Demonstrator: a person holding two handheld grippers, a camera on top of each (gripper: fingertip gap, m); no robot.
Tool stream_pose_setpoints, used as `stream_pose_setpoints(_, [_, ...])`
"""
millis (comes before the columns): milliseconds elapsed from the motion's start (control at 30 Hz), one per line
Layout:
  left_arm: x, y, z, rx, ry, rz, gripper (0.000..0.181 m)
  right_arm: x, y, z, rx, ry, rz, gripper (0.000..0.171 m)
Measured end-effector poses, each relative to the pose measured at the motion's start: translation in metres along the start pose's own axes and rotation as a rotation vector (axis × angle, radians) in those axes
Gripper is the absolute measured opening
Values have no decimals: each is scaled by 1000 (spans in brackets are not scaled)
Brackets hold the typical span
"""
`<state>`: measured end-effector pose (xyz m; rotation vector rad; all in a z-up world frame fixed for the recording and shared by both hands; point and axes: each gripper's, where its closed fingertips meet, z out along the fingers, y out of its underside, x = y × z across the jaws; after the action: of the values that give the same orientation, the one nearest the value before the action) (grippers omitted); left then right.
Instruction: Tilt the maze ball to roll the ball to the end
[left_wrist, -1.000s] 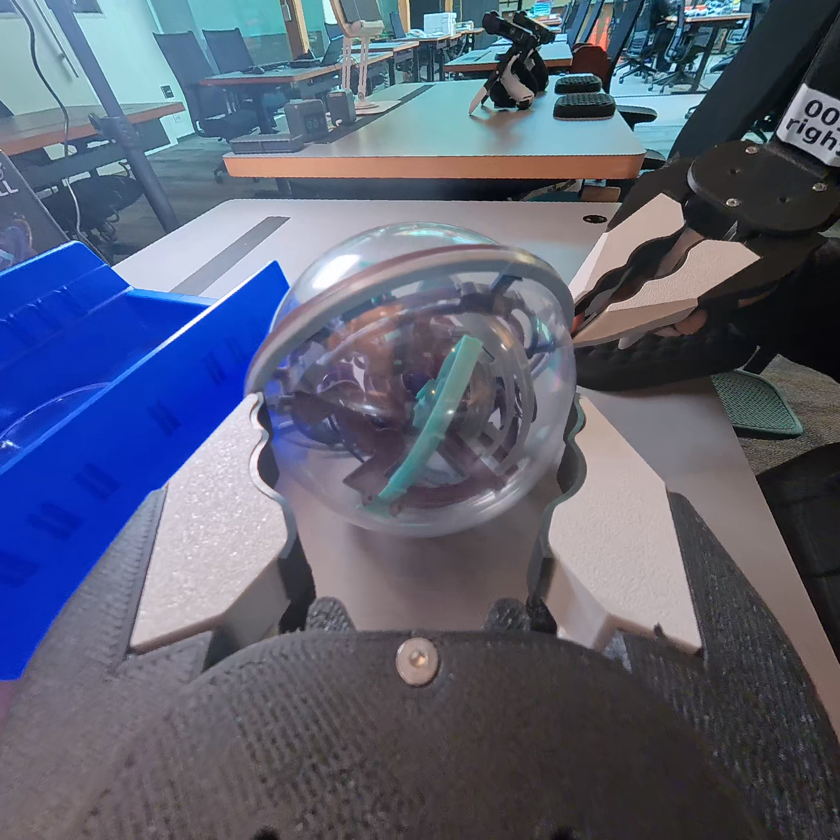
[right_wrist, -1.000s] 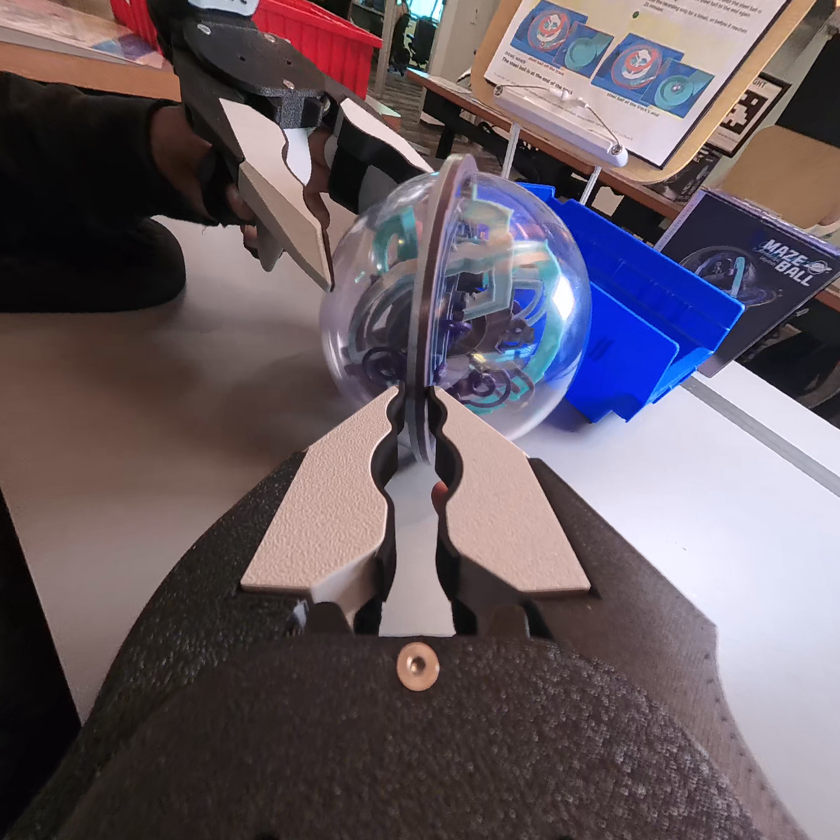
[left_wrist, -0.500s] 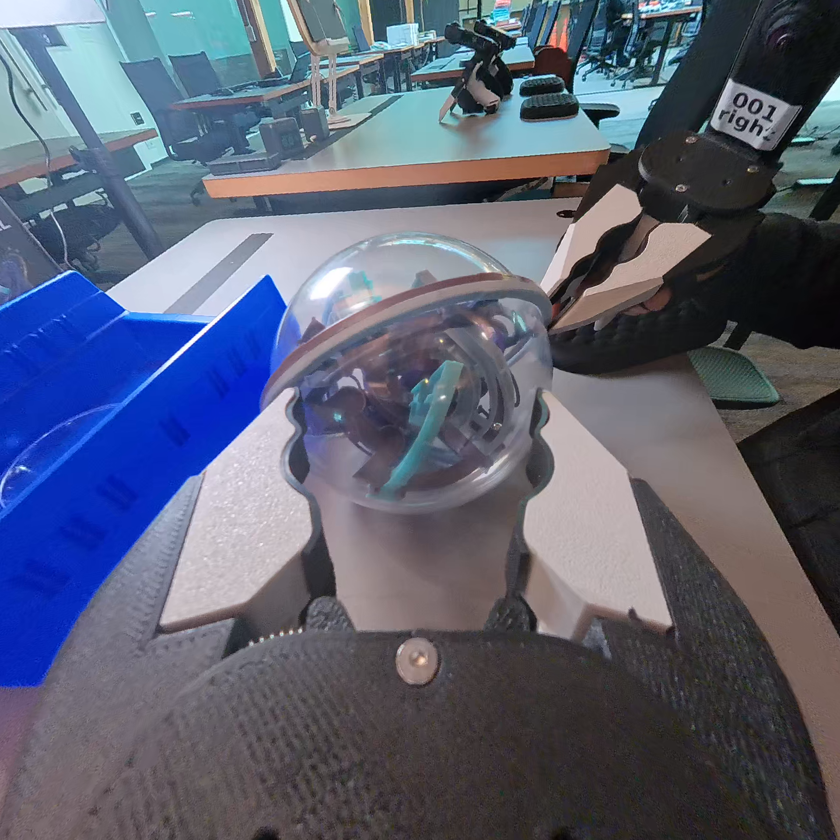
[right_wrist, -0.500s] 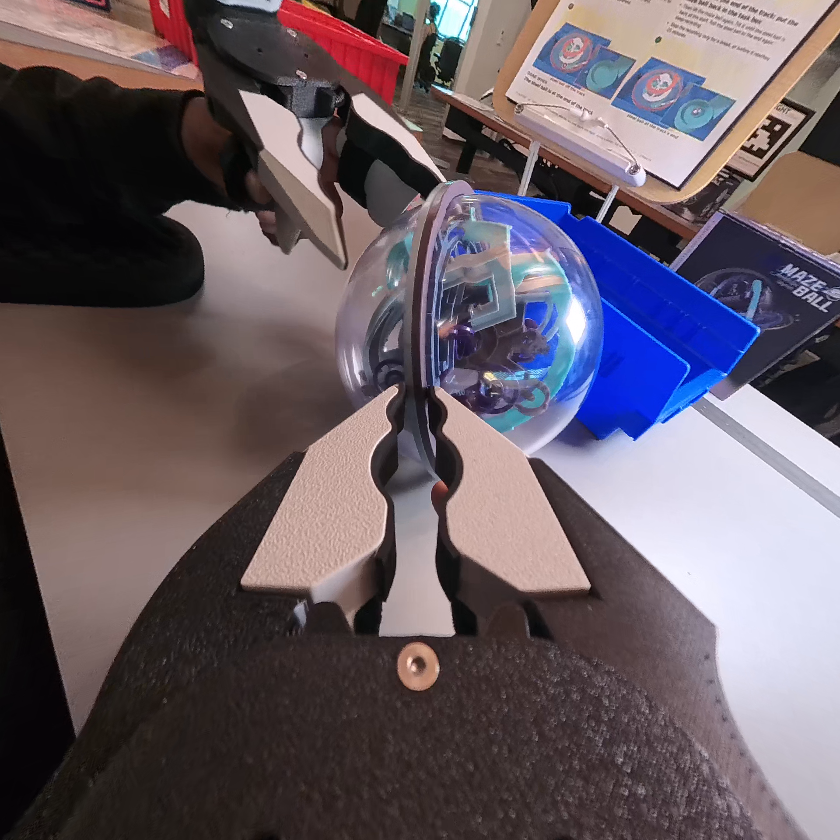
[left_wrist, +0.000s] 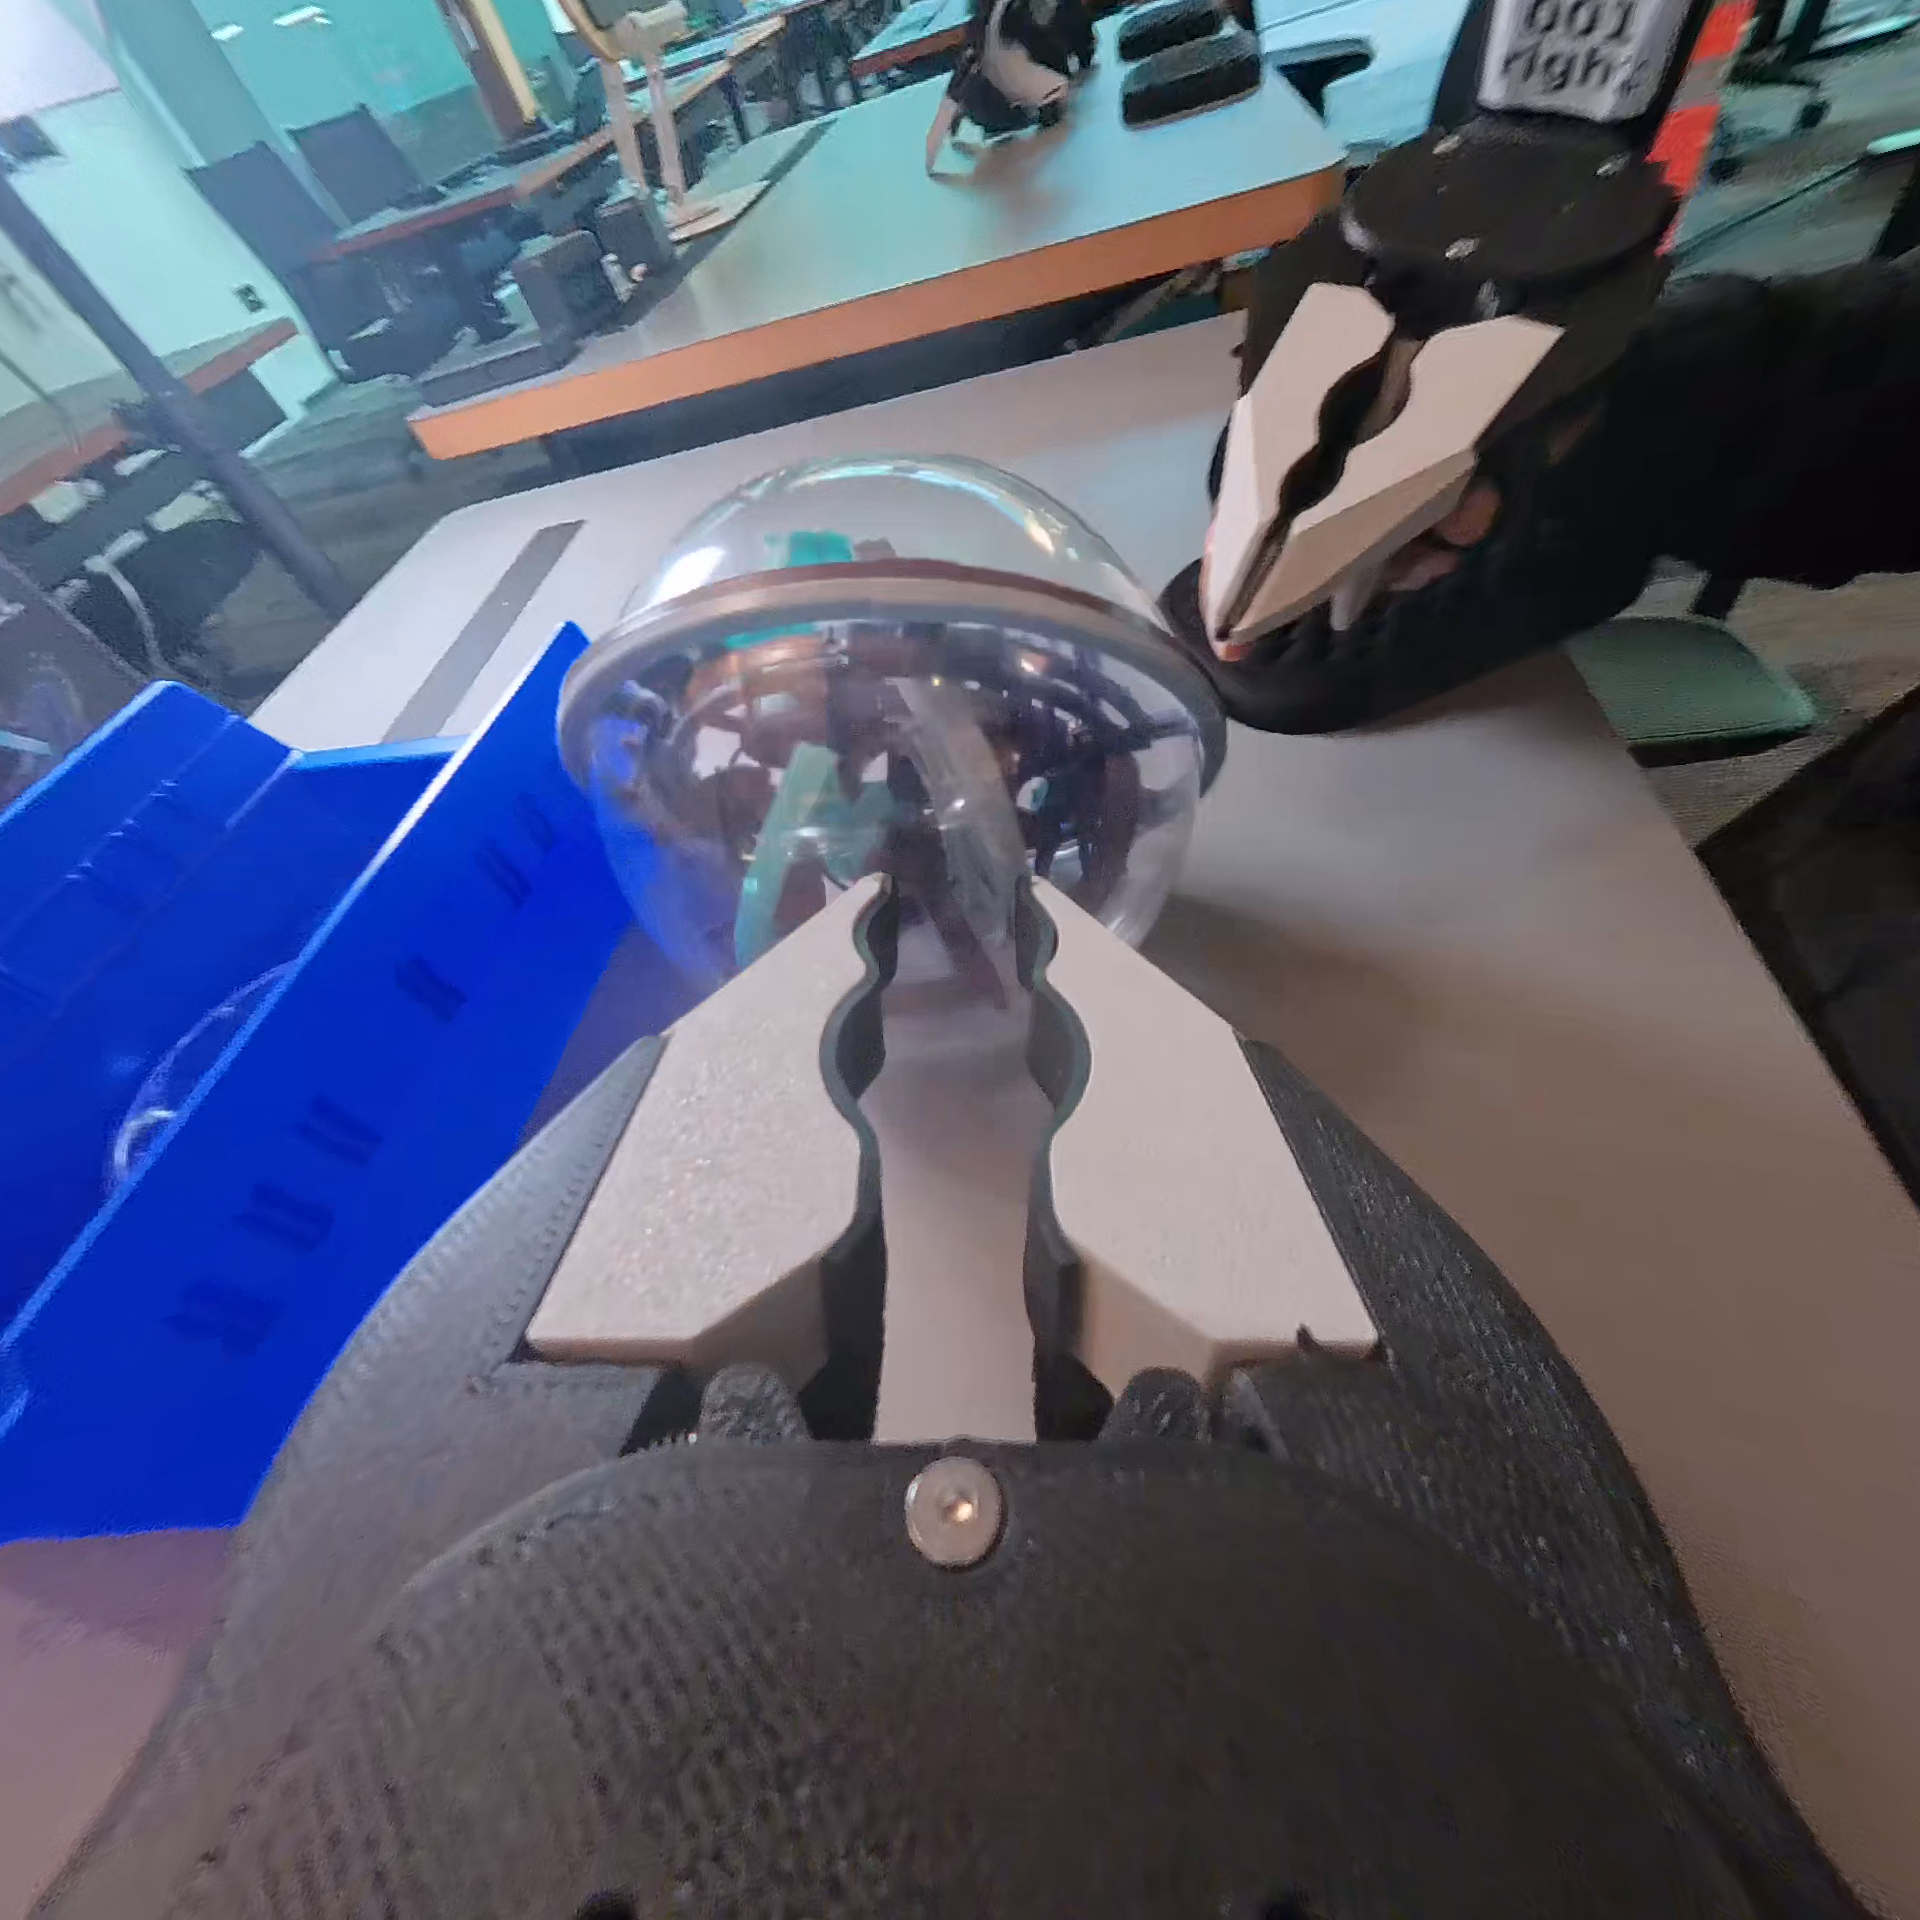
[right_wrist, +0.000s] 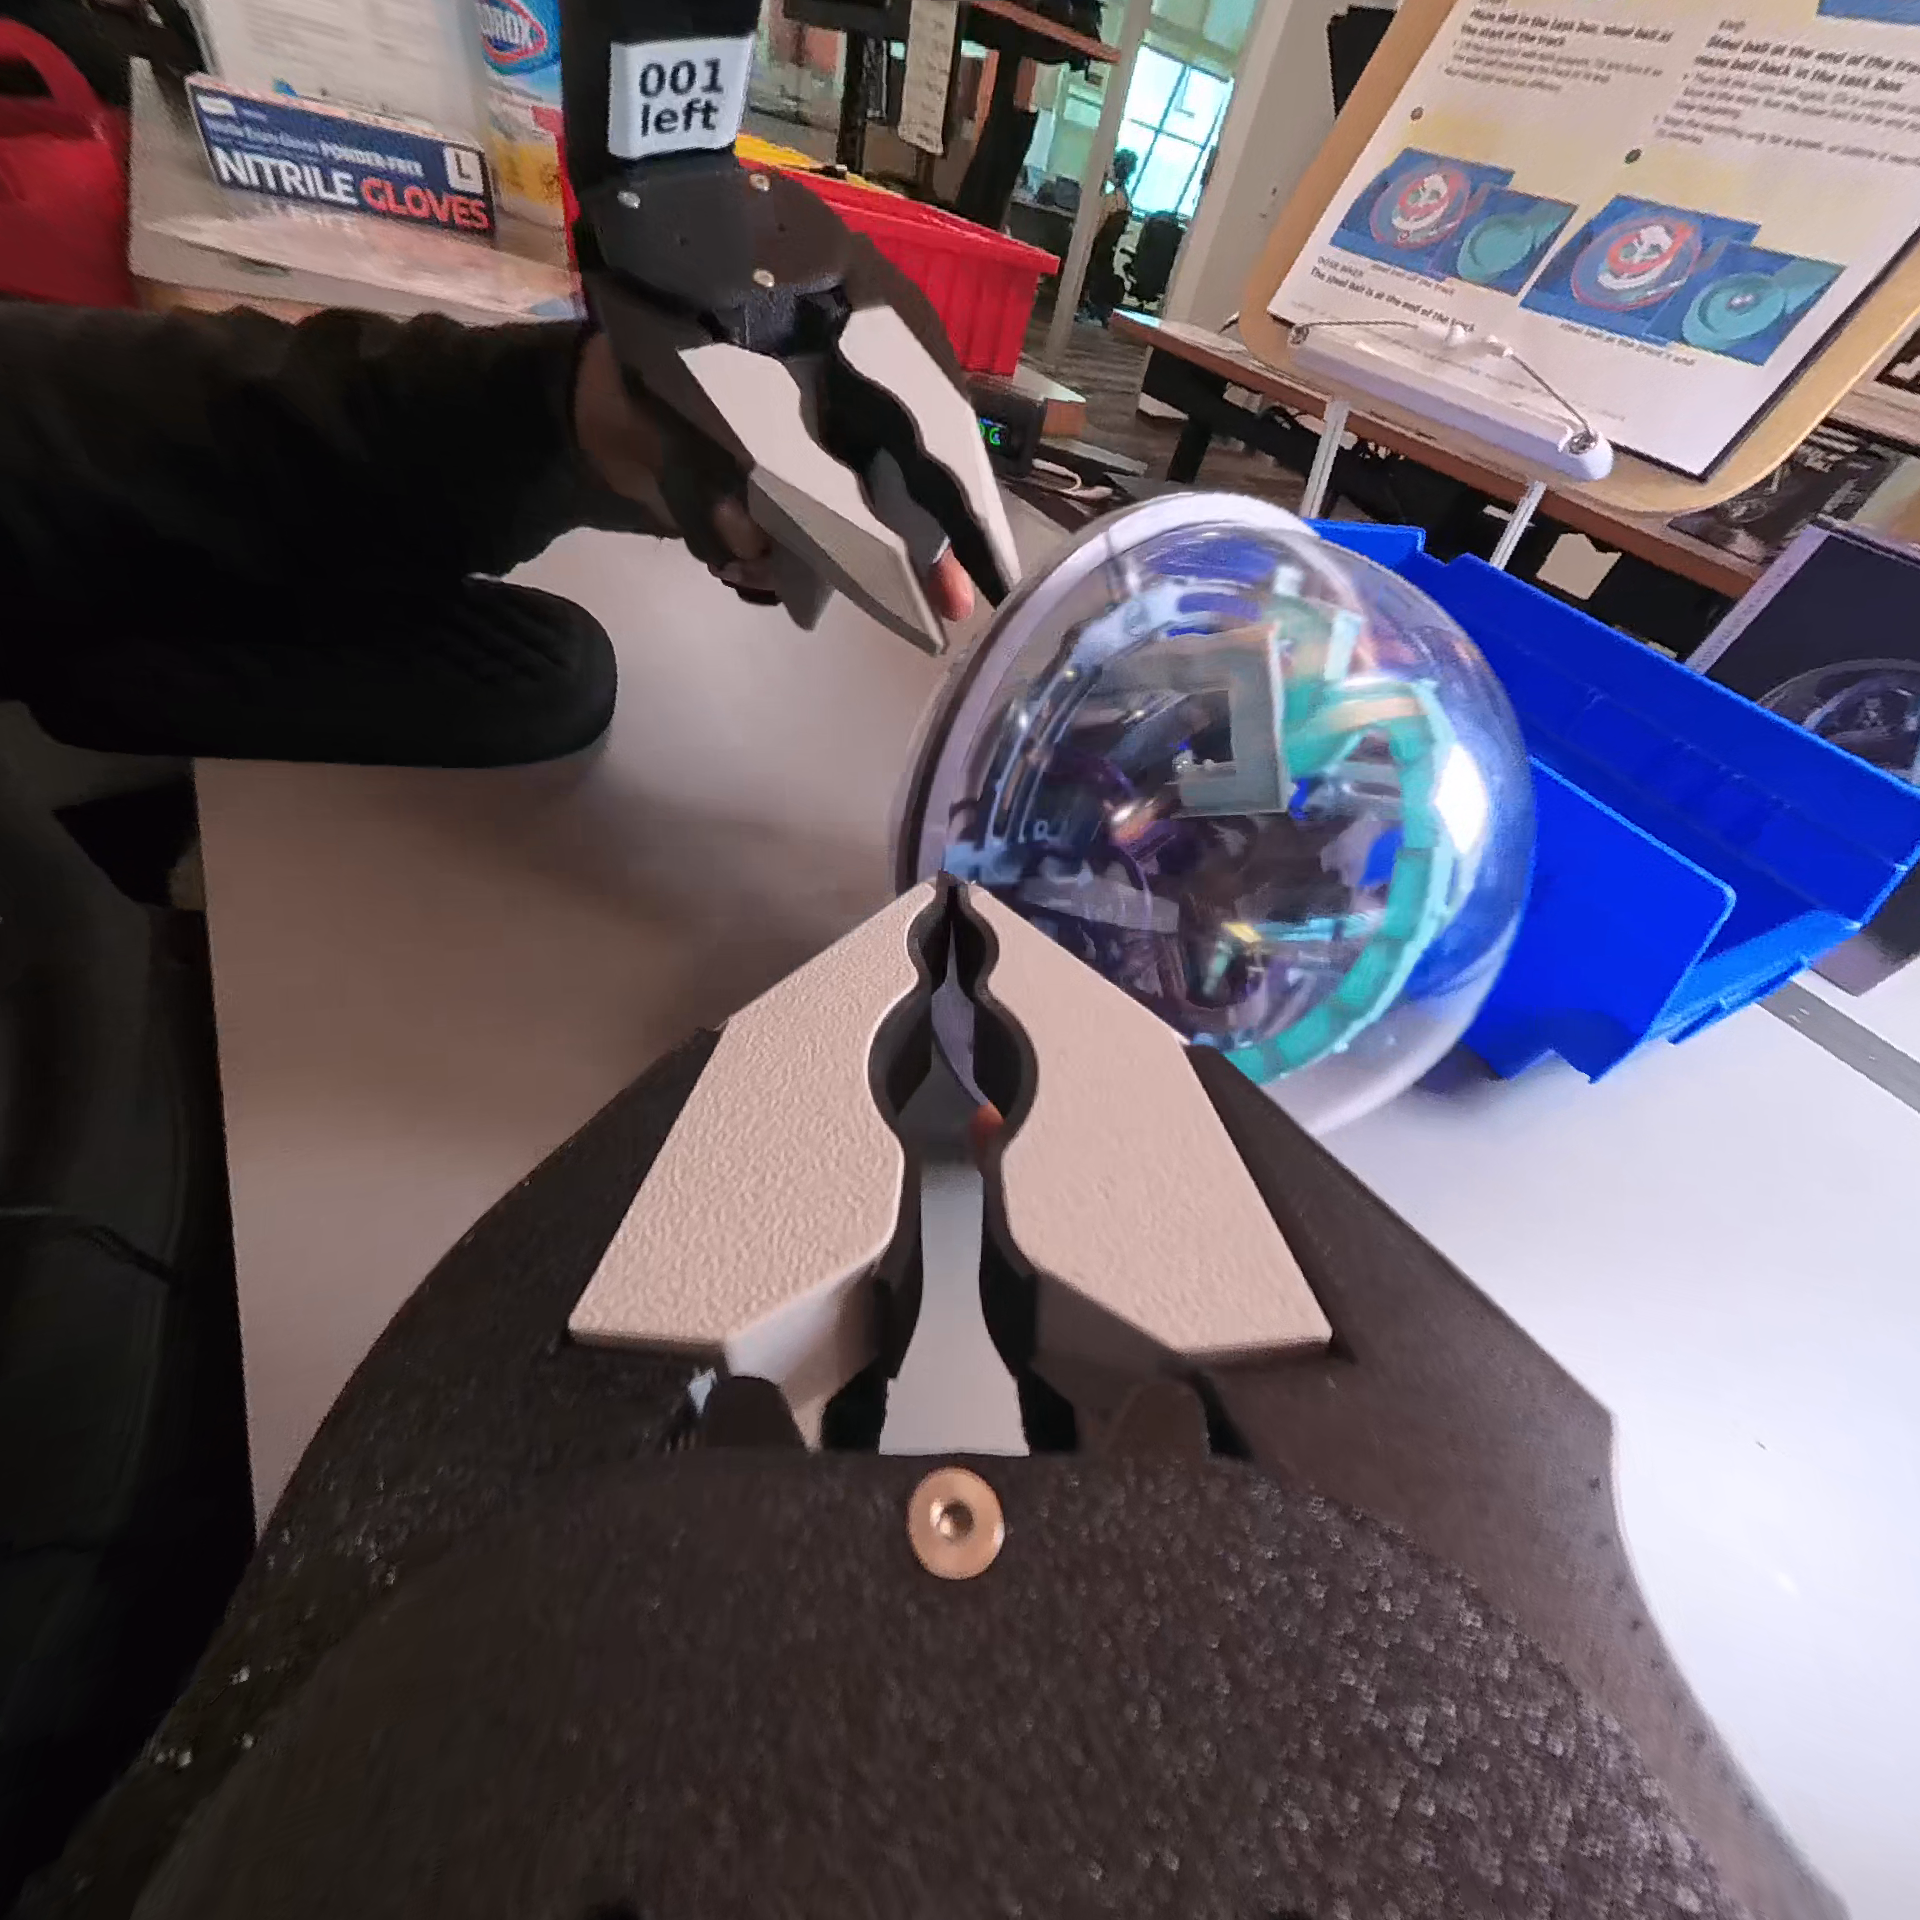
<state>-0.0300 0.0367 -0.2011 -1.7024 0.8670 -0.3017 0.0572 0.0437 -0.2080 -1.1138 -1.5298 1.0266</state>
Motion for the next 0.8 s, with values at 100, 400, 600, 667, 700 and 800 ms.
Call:
stream_pose_setpoints(100, [1, -2, 4, -2, -19, 27, 18, 0, 0, 0, -6, 11, -29, 0])
stream_pose_setpoints(400, [-4, -1, 3, 25, -20, -23, 36, 14, 0, -12, 5, 88, -21, 9])
stream_pose_setpoints(600, [-8, 3, 11, 17, -34, -31, 40, 28, 5, -22, -4, 133, -23, 26])
stream_pose_setpoints(667, [-11, 2, 13, 23, -38, -45, 41, 38, 2, -24, -14, 152, -41, 35])
stream_pose_setpoints(700, [-12, 2, 14, 22, -37, -52, 42, 43, 1, -25, -27, 157, -49, 43])
stream_pose_setpoints(800, [-14, -1, 14, 21, -36, -50, 45, 63, -4, -22, -73, 173, -77, 66])
